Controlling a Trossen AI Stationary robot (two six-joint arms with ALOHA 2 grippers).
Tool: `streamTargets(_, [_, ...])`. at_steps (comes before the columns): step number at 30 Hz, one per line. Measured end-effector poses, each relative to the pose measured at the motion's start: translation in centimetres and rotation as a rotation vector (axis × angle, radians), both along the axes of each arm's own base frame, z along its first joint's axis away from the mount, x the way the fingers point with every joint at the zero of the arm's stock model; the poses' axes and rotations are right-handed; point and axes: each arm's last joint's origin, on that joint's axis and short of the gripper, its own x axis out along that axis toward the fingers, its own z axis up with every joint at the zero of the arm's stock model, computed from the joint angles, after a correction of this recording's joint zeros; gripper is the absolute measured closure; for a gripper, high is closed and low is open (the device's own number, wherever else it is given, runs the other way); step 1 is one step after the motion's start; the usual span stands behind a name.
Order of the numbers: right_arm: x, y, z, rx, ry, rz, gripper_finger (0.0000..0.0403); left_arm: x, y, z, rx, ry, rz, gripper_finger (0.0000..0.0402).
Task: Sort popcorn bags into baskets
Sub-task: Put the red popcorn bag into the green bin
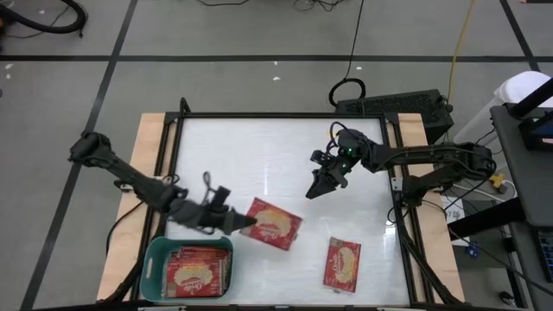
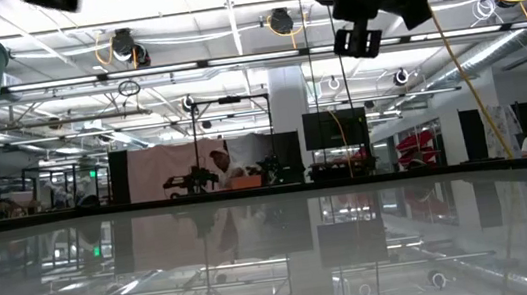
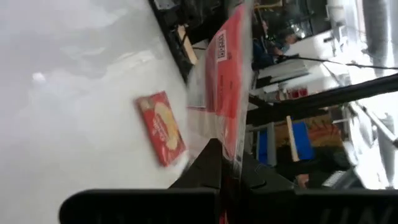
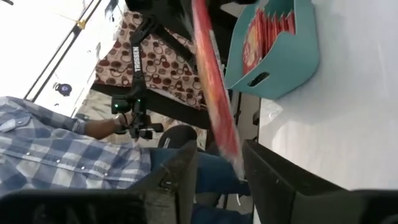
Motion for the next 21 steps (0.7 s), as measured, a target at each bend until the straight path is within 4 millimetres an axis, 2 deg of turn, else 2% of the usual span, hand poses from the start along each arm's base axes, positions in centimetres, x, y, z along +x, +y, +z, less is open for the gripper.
streamTargets(3, [0.0, -0.1, 0.0, -0.018, -0.017, -0.005, 0.0274, -2.0, -1.4, 0.9, -0.053, -0.027, 0.024, 0.0399])
streamTargets(7, [0.0, -0.1, 0.0, -0.046, -0.038, -0.020, 0.0273, -5.0, -3.3, 1.1, -0.071, -0.015, 0.064, 0.0400])
streamTargets(13, [0.0, -0.1, -0.1, -0.047, -0.032, -0.017, 0.0273, -9.7, -4.8, 1.5, -0.122, 0.013, 0.040, 0.0400])
streamTargets(21, [0.0, -0.1, -0.2, -0.038, -0.011, -0.031, 0.0273, -13.6, -6.3, 0.6, -0.158, 0.101, -0.070, 0.0400])
